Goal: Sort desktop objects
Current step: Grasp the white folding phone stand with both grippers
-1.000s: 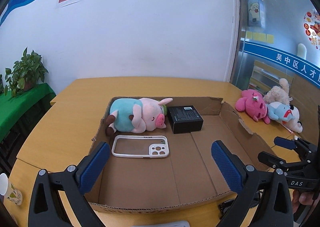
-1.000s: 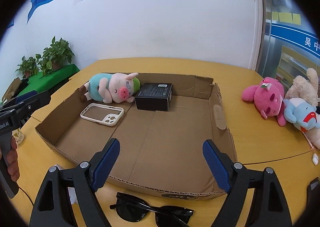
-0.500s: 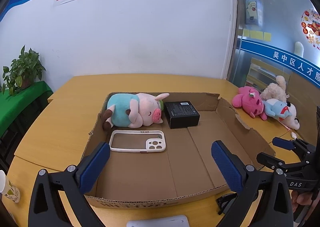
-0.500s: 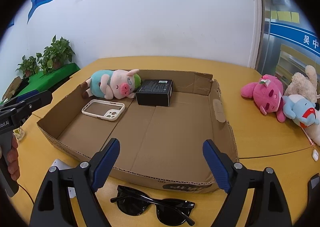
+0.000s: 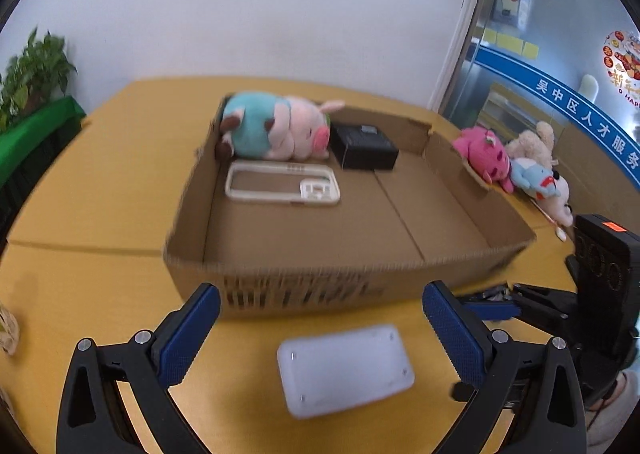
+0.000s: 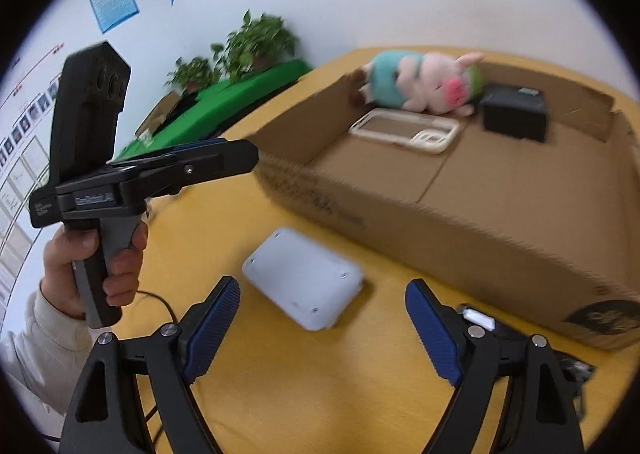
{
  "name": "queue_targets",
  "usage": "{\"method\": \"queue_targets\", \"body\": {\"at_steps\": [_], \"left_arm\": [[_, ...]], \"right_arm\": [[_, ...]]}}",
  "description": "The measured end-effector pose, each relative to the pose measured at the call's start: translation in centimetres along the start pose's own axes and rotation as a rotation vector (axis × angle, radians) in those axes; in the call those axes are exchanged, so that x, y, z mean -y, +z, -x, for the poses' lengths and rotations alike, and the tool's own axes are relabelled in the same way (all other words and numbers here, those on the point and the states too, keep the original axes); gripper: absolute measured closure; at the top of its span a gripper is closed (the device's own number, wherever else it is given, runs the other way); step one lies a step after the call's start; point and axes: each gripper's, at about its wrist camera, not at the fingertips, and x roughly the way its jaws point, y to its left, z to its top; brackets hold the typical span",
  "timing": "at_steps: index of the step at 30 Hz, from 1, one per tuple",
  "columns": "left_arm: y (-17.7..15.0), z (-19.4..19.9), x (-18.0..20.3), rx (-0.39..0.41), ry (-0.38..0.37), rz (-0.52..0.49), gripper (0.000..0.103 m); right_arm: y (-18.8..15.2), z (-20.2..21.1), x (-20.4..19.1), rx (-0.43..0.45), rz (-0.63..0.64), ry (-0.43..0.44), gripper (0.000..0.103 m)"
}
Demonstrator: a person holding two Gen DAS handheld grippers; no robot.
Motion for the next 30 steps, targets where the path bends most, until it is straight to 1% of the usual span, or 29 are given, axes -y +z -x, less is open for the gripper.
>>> {"method": "queue_targets", "body": {"at_steps": [4, 5, 6, 7, 8, 9, 10, 12, 13, 14, 16, 17, 21, 25, 27, 28, 30], "left_arm": [[-2.2, -1.8, -2.1, -0.100, -0.080, 0.086, 0.002], [-2.6, -2.1, -2.3, -0.111, -0.092, 0.098, 0.002], [-3.0, -2.6, -2.7, -0.127, -0.108, 0.116, 0.005], [-3.3, -3.0, -2.9, -0.141, -0.124, 0.133, 0.012], [-3.7, -3.6, -3.2, -0.163, -0.152, 0.151, 0.017], [-4.0, -4.1, -3.3, -0.179, -0.167, 0.154, 0.028], [-4.3, -4.7, -3.3, -0.200, -0.175, 0.154, 0.035], [-4.7, -5.8, -3.2, -0.237, -0.183, 0.157, 0.041], [-4.7, -5.7, -3.0, -0.215, -0.189, 0.149, 0.041], [-4.6, -5.8, -2.9, -0.221, -0.190, 0.149, 0.041], [-4.4, -5.8, -2.5, -0.215, -0.170, 0.129, 0.041], [-4.4, -5.8, -2.3, -0.210, -0.172, 0.128, 0.041], [-4.1, -4.7, -1.2, -0.174, -0.191, 0.101, 0.041], [-3.8, -3.0, -0.2, -0.131, -0.238, 0.084, 0.041], [-4.0, -2.2, 0.2, -0.113, -0.299, 0.090, 0.041], [-4.2, -1.8, 0.4, -0.105, -0.305, 0.089, 0.041], [-4.4, -1.5, 0.7, -0.107, -0.285, 0.079, 0.041]], "right_arm": [[-0.4, -3.2, -0.5, -0.068, 0.018, 0.007, 0.019], [-0.6, -4.0, -0.5, -0.092, 0.032, -0.004, 0.019], [-0.8, -4.5, -0.5, -0.108, 0.040, -0.009, 0.019], [-1.0, -5.1, -0.5, -0.127, 0.045, -0.011, 0.019], [-1.2, -5.4, -0.4, -0.137, 0.044, -0.012, 0.020], [-1.2, -5.7, -0.4, -0.147, 0.043, -0.011, 0.021], [-1.4, -5.9, -0.5, -0.154, 0.044, -0.007, 0.021], [-1.5, -6.1, -0.8, -0.146, 0.053, 0.001, 0.021], [-1.4, -6.3, -0.9, -0.141, 0.052, 0.011, 0.022], [-1.3, -6.4, -0.8, -0.137, 0.045, 0.022, 0.024], [-1.0, -6.5, -0.6, -0.130, 0.026, 0.026, 0.024], [-0.8, -6.4, -0.4, -0.124, 0.015, 0.031, 0.024], [-0.7, -4.9, -0.2, -0.073, 0.010, 0.033, 0.025], [-0.9, -2.3, -0.7, 0.004, 0.037, 0.035, 0.025], [-1.4, -0.8, -1.3, 0.045, 0.058, 0.061, 0.026], [-1.8, -0.3, -1.7, 0.059, 0.069, 0.074, 0.026], [-2.5, 0.0, -2.4, 0.053, 0.099, 0.083, 0.026]]}}
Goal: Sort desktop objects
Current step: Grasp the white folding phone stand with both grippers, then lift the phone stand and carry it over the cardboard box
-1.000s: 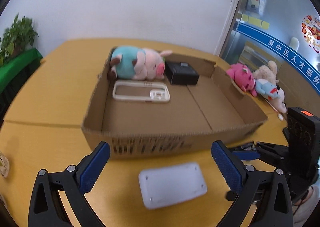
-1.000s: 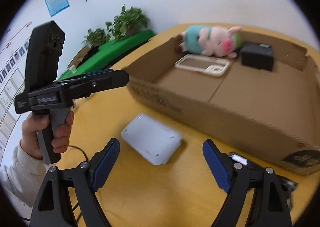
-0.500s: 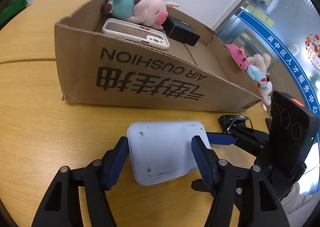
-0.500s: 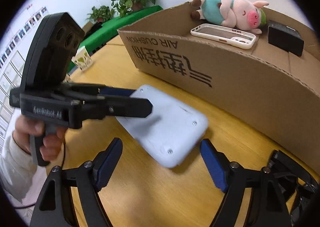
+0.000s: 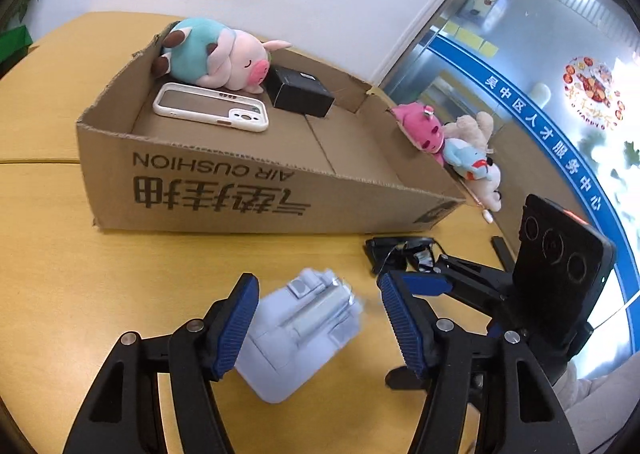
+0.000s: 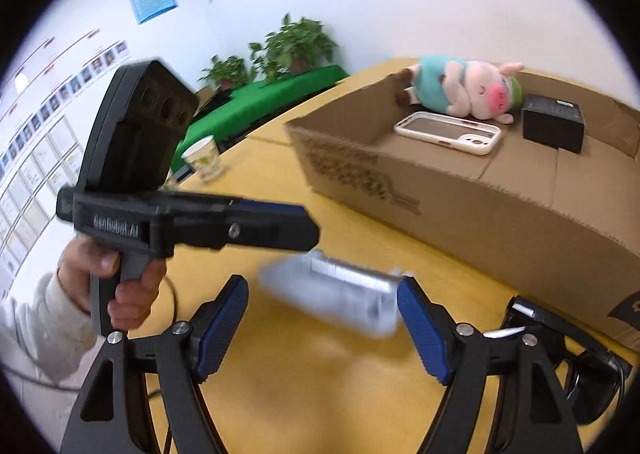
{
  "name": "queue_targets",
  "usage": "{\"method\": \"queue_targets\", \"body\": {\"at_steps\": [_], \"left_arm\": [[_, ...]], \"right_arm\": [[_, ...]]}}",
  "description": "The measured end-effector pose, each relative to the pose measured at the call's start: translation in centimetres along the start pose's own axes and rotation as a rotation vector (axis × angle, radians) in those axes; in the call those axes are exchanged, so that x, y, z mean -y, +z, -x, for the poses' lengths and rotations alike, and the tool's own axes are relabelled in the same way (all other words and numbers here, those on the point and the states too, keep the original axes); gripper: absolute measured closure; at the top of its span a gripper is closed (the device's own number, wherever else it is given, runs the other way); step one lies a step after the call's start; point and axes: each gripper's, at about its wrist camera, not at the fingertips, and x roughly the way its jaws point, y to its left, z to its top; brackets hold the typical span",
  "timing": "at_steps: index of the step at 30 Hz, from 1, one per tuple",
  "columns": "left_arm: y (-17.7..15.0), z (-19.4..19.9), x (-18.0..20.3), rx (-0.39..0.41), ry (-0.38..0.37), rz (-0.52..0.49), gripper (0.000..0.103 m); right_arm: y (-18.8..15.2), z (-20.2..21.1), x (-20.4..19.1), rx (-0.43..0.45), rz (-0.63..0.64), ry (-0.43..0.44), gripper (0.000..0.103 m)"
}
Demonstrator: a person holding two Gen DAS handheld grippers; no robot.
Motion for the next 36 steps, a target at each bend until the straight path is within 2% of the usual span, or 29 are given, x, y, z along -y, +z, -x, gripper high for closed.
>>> {"method": "queue_targets", "body": {"at_steps": [5, 7, 12, 16, 17, 18, 21, 23, 26, 29, 32, 36], "left_arm": [[-1.0, 0.3, -1.1, -0.038, 0.069, 0.055, 0.041], [-1.7, 0.3, -1.4, -0.063, 0.105, 0.068, 0.041], [-3.4, -0.5, -1.4, -0.123, 0.131, 0.096, 0.041], [-4.1, -1.6, -0.7, -0.137, 0.141, 0.091, 0.042], [-4.0, -1.7, -0.5, -0.133, 0.169, 0.075, 0.044], [-4.0, -1.8, -0.5, -0.127, 0.188, 0.071, 0.048], [-4.0, -1.7, -1.2, -0.113, 0.222, 0.089, 0.068], [-3.9, -1.7, -1.3, -0.106, 0.214, 0.097, 0.069], [-3.8, -2.0, -0.5, -0.104, 0.257, 0.062, 0.069], [-3.2, -1.4, 0.0, -0.069, 0.233, 0.070, 0.070], [-1.6, -0.1, 1.6, -0.016, 0.223, 0.044, 0.070], [2.3, 2.2, 4.4, 0.075, 0.204, -0.049, 0.070]], "right_arm": [[-1.8, -0.5, 0.9, -0.047, -0.039, -0.044, 0.026], [-2.1, -0.8, 1.6, -0.056, -0.055, -0.083, 0.032], [-2.2, -2.5, 2.9, -0.114, -0.080, -0.121, 0.058], [-1.9, -3.4, 2.8, -0.120, -0.065, -0.113, 0.066], [-1.9, -3.5, 2.8, -0.121, -0.065, -0.110, 0.069], [-1.8, -3.6, 2.9, -0.121, -0.067, -0.106, 0.070], [-1.9, -3.5, 2.9, -0.115, -0.065, -0.116, 0.070], [-2.0, -3.3, 2.9, -0.107, -0.079, -0.116, 0.070], [-2.1, -2.9, 2.7, -0.096, -0.093, -0.118, 0.070], [-1.9, -1.9, 2.9, -0.056, -0.119, -0.124, 0.070], [-0.6, 0.2, 2.6, 0.011, -0.116, -0.138, 0.070], [2.2, 3.4, 2.0, 0.113, -0.085, -0.174, 0.070]]}}
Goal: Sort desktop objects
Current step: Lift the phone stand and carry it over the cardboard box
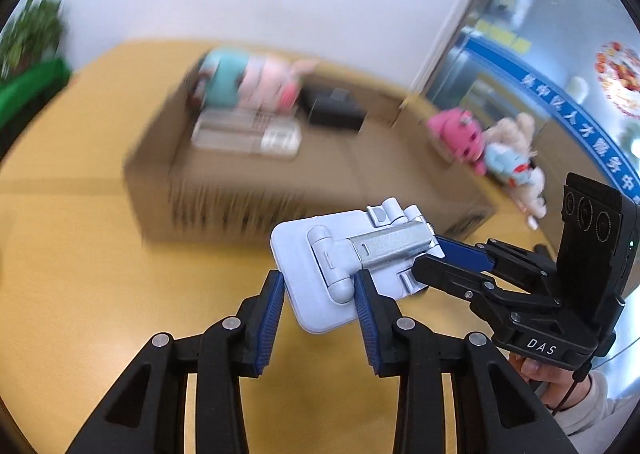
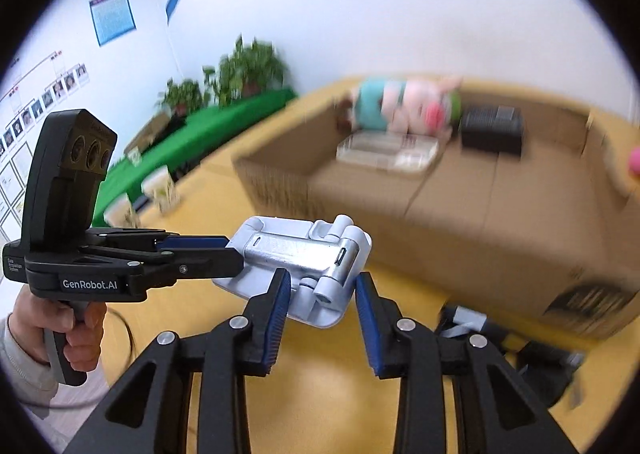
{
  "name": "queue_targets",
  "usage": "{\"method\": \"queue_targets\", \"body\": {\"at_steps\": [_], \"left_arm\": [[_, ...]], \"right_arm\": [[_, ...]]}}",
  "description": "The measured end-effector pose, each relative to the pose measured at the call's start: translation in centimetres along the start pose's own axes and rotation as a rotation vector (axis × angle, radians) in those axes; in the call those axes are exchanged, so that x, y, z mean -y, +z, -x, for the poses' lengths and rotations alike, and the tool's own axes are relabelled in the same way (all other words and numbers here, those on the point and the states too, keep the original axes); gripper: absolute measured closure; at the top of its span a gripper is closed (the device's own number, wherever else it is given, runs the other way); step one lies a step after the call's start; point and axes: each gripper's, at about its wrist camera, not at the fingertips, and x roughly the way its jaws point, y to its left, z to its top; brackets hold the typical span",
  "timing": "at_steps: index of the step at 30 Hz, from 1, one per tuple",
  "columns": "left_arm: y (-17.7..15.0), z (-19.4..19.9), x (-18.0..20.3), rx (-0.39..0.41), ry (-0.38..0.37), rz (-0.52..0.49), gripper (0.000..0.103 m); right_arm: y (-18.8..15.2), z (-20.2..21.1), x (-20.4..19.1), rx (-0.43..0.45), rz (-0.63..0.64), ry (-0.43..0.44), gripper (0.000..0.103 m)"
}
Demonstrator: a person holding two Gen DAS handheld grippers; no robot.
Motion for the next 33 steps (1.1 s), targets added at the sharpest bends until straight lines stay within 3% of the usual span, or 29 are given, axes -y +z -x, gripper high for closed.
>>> {"method": "queue_targets", "body": {"at_steps": [6, 13, 23, 31, 33], "left_arm": [[6.6, 1.0, 2.2, 0.113, -0.021, -0.116, 0.070], [11.6, -1.2, -0.6, 0.111, -0.006, -0.088, 0.070], [12.2, -6.2, -7.3, -0.066, 0.104, 0.003, 0.070], [10.5, -10.5, -8.0, -0.263, 0.262, -0.041, 0.071], [9.9, -11.1, -7.6, -0.289, 0.320, -0.088, 0.076]], "right_arm": [[5.8, 3.3, 1.2, 0.146, 0.023, -0.071, 0.070], [9.9, -0.4, 3.8, 0.139, -0.033, -0.051, 0.070], [9.0, -11.1, 5.6, -0.030, -0.205, 0.066, 0.070], [7.5, -15.9, 5.8, -0.210, -0.273, 0.055, 0.070], [7.2, -16.5, 6.0, -0.235, -0.290, 0.058, 0.070]]}}
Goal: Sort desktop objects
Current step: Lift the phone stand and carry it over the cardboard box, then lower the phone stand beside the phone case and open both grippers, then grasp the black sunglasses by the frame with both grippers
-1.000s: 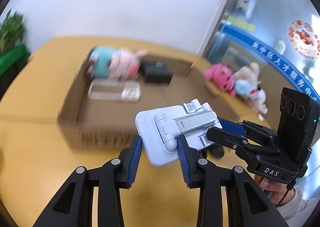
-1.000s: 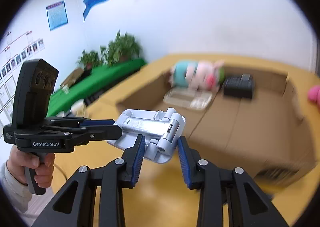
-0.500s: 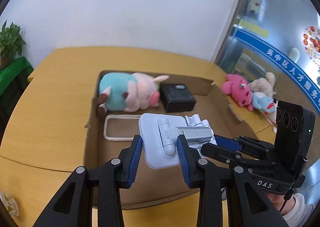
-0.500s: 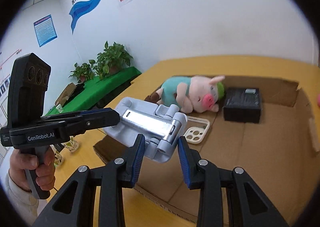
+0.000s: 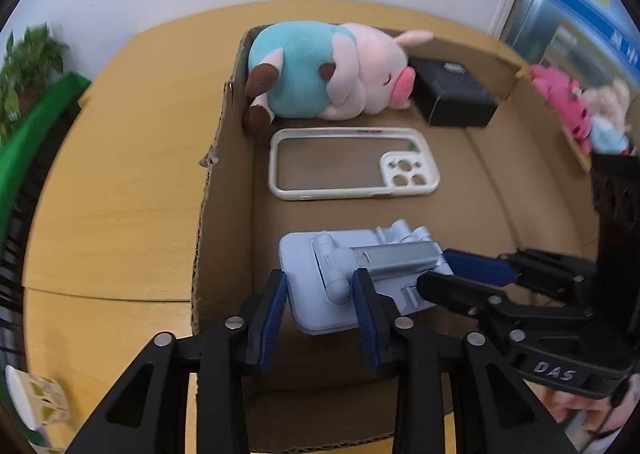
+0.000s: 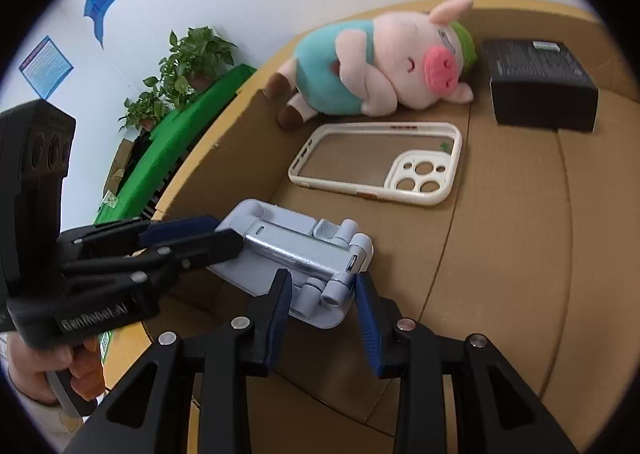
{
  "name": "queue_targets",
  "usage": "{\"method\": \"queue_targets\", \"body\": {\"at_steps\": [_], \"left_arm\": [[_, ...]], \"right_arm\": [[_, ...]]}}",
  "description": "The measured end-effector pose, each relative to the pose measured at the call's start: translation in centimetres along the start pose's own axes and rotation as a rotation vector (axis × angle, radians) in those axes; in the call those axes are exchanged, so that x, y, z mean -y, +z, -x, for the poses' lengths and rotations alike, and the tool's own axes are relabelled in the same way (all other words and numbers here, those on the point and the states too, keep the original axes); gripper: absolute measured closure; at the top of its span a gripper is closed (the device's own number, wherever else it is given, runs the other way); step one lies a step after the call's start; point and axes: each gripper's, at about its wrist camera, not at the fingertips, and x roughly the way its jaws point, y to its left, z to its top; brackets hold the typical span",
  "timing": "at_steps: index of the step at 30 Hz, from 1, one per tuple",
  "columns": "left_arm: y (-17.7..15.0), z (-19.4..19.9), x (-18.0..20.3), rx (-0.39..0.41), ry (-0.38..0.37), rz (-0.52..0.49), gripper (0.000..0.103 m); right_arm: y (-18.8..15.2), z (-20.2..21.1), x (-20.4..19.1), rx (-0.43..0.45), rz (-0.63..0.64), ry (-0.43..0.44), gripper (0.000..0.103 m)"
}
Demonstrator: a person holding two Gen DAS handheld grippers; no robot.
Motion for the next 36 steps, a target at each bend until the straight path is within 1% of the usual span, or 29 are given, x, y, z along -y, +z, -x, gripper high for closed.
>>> {"method": "queue_targets", "body": {"at_steps": [2, 5, 6, 7, 8, 9, 10, 11, 12, 13, 14, 15, 16, 19, 21, 25, 29, 31, 33, 36], "left_arm": [[-0.1, -0.1, 0.3, -0.017, 0.014, -0.008, 0.076], [-0.4, 0.3, -0.1, 0.003, 0.048, 0.022, 0.075], [-0.5, 0.8, -0.2, 0.025, 0.056, 0.034, 0.075], [-0.5, 1.4, -0.3, 0.050, 0.053, 0.045, 0.071], [-0.7, 2.4, -0.4, 0.097, 0.042, 0.060, 0.068], [-1.0, 4.0, -0.3, 0.164, 0.033, 0.076, 0.056], [-1.3, 5.3, -0.1, 0.223, 0.032, 0.084, 0.039], [-1.8, 7.1, 0.4, 0.301, 0.040, 0.093, 0.030], [-2.2, 8.5, 1.1, 0.370, 0.056, 0.092, 0.016], [-2.8, 10.0, 2.2, 0.447, 0.090, 0.080, 0.007], [-3.2, 10.9, 3.3, 0.499, 0.123, 0.067, 0.002], [-3.8, 11.7, 4.7, 0.552, 0.144, 0.057, 0.001], [-4.1, 12.0, 5.5, 0.571, 0.137, 0.053, 0.001], [-4.7, 12.0, 8.1, 0.588, 0.029, 0.041, 0.001], [-4.8, 11.4, 9.6, 0.576, -0.011, 0.031, 0.001], [-4.9, 10.7, 11.1, 0.541, -0.054, 0.024, 0.001], [-5.3, 10.4, 11.8, 0.538, -0.049, 0.021, 0.001], [-5.5, 10.3, 11.8, 0.527, -0.063, 0.027, 0.001], [-5.9, 9.9, 11.5, 0.508, -0.085, 0.031, 0.001], [-7.1, 9.3, 10.9, 0.479, -0.109, 0.025, 0.001]], "right_arm": [[0.1, -0.2, -0.1, -0.011, -0.003, 0.014, 0.070], [0.1, -0.2, -0.4, -0.029, 0.009, 0.025, 0.065], [0.1, 0.3, -0.3, -0.022, 0.008, 0.048, 0.061], [-0.1, 1.1, -0.1, -0.004, 0.006, 0.063, 0.058], [-0.2, 2.7, 0.1, 0.040, 0.014, 0.041, 0.052], [-0.4, 4.3, 0.1, 0.085, 0.039, -0.004, 0.043], [-0.7, 6.0, -0.1, 0.132, 0.070, -0.059, 0.038], [-1.3, 8.3, -0.4, 0.200, 0.121, -0.174, 0.029], [-2.0, 10.1, -0.9, 0.261, 0.168, -0.300, 0.019], [-2.8, 11.9, -1.4, 0.327, 0.213, -0.414, 0.018], [-3.8, 13.6, -1.6, 0.390, 0.253, -0.485, 0.018], [-4.6, 15.0, -1.4, 0.426, 0.268, -0.504, 0.018], [-5.2, 16.0, -1.1, 0.438, 0.265, -0.502, 0.018], [-6.8, 18.0, 0.5, 0.431, 0.224, -0.491, 0.018], [-7.8, 18.7, 1.3, 0.423, 0.217, -0.505, 0.018], [-9.2, 19.3, 1.8, 0.418, 0.221, -0.501, 0.018], [-9.6, 19.3, 1.5, 0.417, 0.238, -0.480, 0.018], [-9.8, 19.3, 1.2, 0.412, 0.266, -0.468, 0.018], [-10.1, 19.2, 1.1, 0.385, 0.302, -0.431, 0.018], [-11.5, 18.6, 2.1, 0.311, 0.345, -0.333, 0.018]]}}
